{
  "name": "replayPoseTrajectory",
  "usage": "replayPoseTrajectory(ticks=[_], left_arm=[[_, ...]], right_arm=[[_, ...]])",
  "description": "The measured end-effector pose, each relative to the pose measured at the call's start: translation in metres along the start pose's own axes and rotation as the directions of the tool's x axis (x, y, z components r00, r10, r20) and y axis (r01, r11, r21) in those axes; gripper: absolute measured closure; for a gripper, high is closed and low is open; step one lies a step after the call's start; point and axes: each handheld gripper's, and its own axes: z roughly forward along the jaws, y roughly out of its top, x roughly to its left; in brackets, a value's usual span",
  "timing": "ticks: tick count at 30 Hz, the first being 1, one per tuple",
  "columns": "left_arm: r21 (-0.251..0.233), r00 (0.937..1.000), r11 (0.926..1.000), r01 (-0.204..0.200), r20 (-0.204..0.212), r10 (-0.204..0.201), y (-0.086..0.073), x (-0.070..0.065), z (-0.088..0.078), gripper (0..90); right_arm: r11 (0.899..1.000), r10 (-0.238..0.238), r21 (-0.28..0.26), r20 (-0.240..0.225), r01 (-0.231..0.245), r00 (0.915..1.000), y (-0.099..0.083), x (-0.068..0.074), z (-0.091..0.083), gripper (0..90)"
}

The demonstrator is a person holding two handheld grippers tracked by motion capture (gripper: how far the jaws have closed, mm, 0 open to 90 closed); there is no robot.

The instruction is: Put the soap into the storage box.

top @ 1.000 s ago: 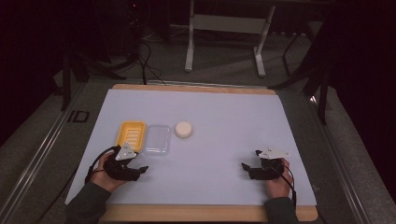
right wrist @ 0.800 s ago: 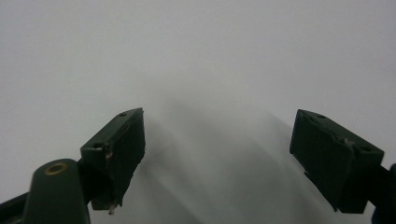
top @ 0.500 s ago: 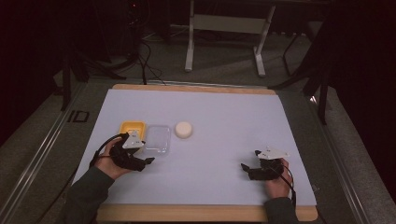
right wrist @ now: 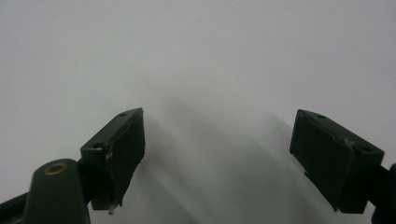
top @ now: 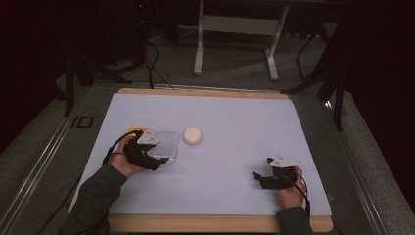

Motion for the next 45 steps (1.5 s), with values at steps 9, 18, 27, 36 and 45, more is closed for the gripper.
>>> replayPoseTrajectory(ticks=[9,18,27,36,45], left_arm=[[0.011,0.9999,0.9999,0.007,-0.008,-0.007,0.017,0.004,0.014,18.8],[0.036,0.9999,0.9993,-0.010,0.004,0.010,0.032,0.008,0.024,16.6],[0.052,0.9997,0.9986,-0.007,0.025,0.006,0.042,0.013,0.033,15.2],[0.073,0.9994,0.9971,-0.021,0.028,0.019,0.052,0.018,0.040,15.1],[0.090,0.9991,0.9953,-0.036,0.025,0.034,0.059,0.020,0.047,15.0]], right_arm=[[1.000,-0.002,0.003,-0.003,0.002,1.0000,0.000,0.000,0.000,17.7],[1.000,-0.002,-0.002,-0.002,0.002,1.0000,0.000,0.000,0.000,17.7],[1.000,0.005,-0.006,-0.002,-0.005,1.0000,0.000,0.000,-0.001,17.7],[1.000,0.007,-0.007,-0.003,-0.007,1.0000,0.000,0.000,-0.001,17.7],[1.000,0.007,-0.007,-0.004,-0.007,1.0000,0.000,0.000,-0.001,17.7]])
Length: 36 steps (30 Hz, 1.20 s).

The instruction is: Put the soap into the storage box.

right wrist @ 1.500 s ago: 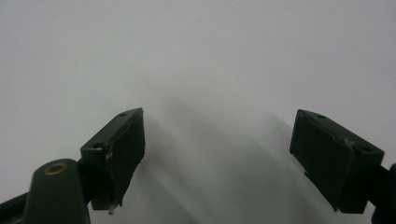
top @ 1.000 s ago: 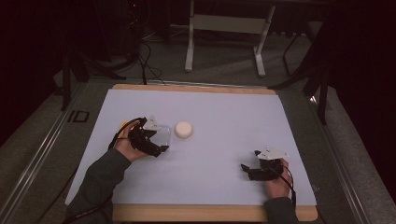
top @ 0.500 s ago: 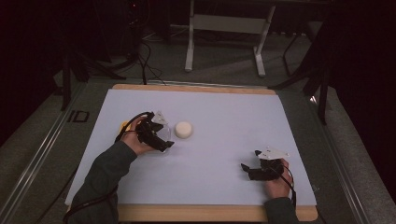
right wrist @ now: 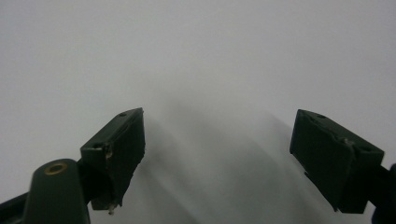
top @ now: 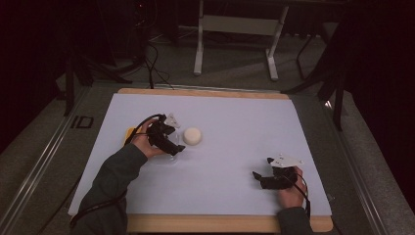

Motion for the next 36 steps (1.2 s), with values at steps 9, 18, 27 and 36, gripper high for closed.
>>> replayPoseTrajectory(ticks=[9,18,27,36], left_arm=[[0.002,1.0000,1.0000,0.002,0.000,-0.002,0.008,0.004,0.004,15.0],[0.015,1.0000,0.9999,0.007,0.002,-0.007,0.013,0.009,0.011,14.9],[0.026,0.9995,0.9993,0.026,0.016,-0.026,0.016,0.016,0.016,14.8],[0.050,0.9989,0.9983,0.031,0.034,-0.033,0.021,0.019,0.022,14.5]], right_arm=[[1.000,0.001,0.000,0.000,-0.001,1.0000,0.000,0.000,0.000,17.7],[1.000,0.002,0.000,0.002,-0.002,1.0000,0.000,0.000,0.000,17.7],[1.000,0.003,0.000,0.000,-0.003,1.0000,0.000,0.000,0.000,17.7],[1.000,0.005,0.000,-0.003,-0.005,1.0000,0.000,0.000,0.000,17.7]])
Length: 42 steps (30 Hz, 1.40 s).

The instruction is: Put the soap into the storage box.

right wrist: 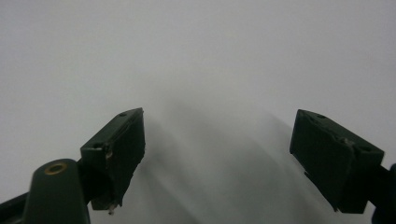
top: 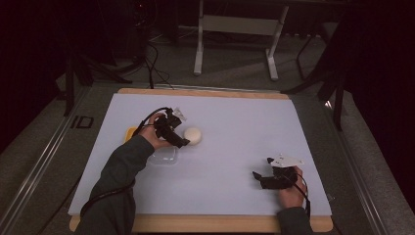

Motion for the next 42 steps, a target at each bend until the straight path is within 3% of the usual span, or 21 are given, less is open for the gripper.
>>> replayPoseTrajectory(ticks=[15,37,42], left_arm=[[0.021,0.9970,0.9998,0.001,0.077,-0.003,0.014,0.006,0.009,12.1],[0.092,0.9980,0.9958,-0.001,0.064,-0.004,0.021,0.008,0.032,7.4],[0.107,0.9977,0.9942,0.013,0.064,-0.020,0.021,0.011,0.044,7.2]], right_arm=[[1.000,0.000,-0.002,-0.002,0.000,1.0000,0.000,-0.001,0.000,17.6],[1.000,0.000,-0.001,-0.003,0.000,1.0000,0.000,0.000,0.000,17.7],[1.000,0.000,-0.001,-0.004,0.000,1.0000,0.000,-0.001,0.000,17.7]])
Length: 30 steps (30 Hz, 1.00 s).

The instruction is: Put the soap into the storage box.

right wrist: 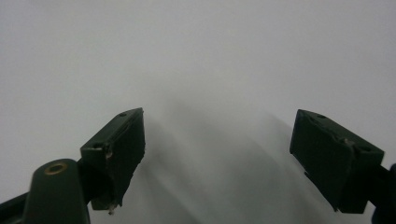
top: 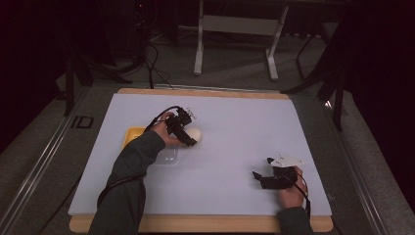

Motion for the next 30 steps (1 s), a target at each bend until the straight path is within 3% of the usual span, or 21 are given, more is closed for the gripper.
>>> replayPoseTrajectory(ticks=[18,30], left_arm=[[0.082,0.9997,0.9966,-0.010,-0.023,0.012,0.005,0.000,0.021,7.8],[0.114,0.9999,0.9935,-0.007,-0.010,0.008,0.011,0.002,0.029,15.0]], right_arm=[[1.000,0.001,0.001,0.000,-0.001,1.0000,0.000,0.000,0.000,17.7],[1.000,-0.001,0.004,0.000,0.001,1.0000,0.000,0.000,0.000,17.7]])
